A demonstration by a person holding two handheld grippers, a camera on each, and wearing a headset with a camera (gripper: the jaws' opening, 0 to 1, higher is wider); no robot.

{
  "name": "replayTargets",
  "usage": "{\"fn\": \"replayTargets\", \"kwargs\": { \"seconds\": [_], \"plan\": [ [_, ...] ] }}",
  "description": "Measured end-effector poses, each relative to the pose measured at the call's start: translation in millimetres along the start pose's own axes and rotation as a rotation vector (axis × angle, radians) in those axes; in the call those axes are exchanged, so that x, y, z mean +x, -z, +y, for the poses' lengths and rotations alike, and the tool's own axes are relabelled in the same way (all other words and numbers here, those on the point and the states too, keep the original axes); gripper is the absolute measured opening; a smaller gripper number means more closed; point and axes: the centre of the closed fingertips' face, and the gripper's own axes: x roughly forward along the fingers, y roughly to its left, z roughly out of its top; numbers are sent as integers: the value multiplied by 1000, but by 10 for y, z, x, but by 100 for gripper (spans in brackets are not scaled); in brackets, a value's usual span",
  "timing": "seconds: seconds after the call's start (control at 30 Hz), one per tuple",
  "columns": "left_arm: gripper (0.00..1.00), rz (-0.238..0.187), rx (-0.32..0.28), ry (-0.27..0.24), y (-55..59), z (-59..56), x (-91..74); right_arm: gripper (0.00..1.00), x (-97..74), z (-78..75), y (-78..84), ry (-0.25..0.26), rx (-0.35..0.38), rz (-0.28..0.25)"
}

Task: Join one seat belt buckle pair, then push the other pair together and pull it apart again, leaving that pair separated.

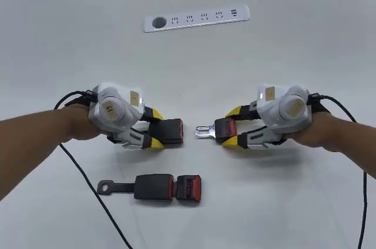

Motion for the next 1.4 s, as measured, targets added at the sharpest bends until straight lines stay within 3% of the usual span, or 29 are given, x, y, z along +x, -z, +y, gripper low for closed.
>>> {"fn": "replayTargets", "kwargs": {
  "seconds": [0.63,0.97,1.3,1.33,1.4],
  "plan": [
    [34,1,-5,-1,-60,-41,-28,37,-345,-73,243,31,38,13],
    [35,17,-3,-1,-60,-38,-27,37,-553,-133,410,49,46,51],
    [35,35,-11,-4,-56,-32,-24,38,-556,-134,422,51,50,44],
    [35,38,-12,-5,-53,-26,-21,38,-554,-130,418,50,47,43],
    [35,51,-10,-6,-56,-22,-16,38,-545,-124,431,56,-46,71]
  ]
}}
